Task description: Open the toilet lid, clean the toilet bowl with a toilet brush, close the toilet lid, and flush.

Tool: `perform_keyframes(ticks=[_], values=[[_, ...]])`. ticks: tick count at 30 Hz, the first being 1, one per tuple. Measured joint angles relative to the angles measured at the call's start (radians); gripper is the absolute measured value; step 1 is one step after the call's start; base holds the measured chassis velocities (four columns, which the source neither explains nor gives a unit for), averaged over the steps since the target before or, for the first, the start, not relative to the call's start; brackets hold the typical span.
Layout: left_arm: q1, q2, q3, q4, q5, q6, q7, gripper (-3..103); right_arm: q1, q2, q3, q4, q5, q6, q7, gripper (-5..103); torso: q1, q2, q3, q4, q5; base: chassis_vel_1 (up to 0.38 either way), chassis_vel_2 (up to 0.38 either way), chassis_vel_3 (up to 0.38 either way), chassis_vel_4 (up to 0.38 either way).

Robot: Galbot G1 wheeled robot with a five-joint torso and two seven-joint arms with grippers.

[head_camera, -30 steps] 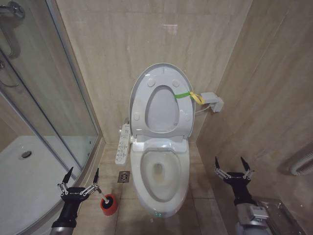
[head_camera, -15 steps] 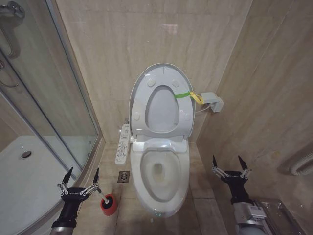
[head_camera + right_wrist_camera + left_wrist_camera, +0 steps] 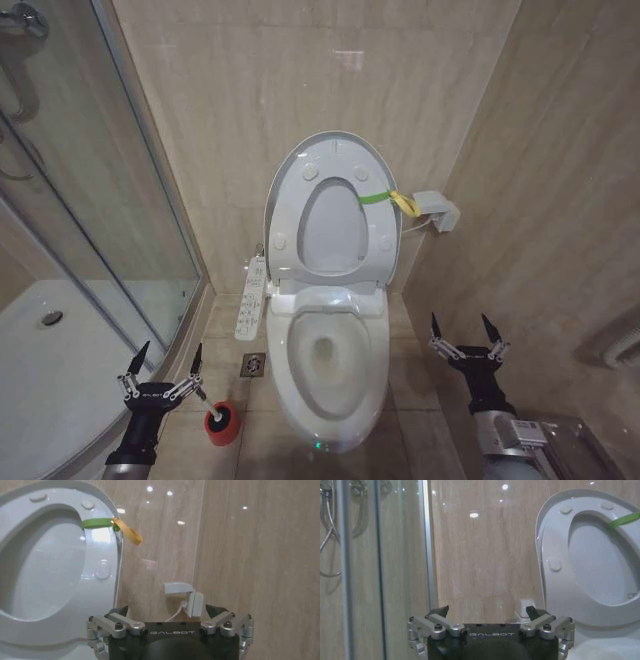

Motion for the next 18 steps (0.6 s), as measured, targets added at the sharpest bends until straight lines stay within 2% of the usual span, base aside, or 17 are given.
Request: perform_keyframes(ticks=[6,18], values=[[0.000,0.000,0.000,0.000,0.000,0.000,0.000,100,0.006,-0.003,0.007,-0.010,-0.013,0.015,0.004,100,0.001,0.000,0.000,-0.0001,0.0001,-0.101,0.103,0.099,-0.081],[0.000,0.000,0.000,0.000,0.000,0.000,0.000,100,0.019,0.001,0.008,-0.029,-0.029,0.037,0.020,100,-0.001,0.000,0.000,-0.0001,0.0001,-0.038,0.019,0.024,-0.030]])
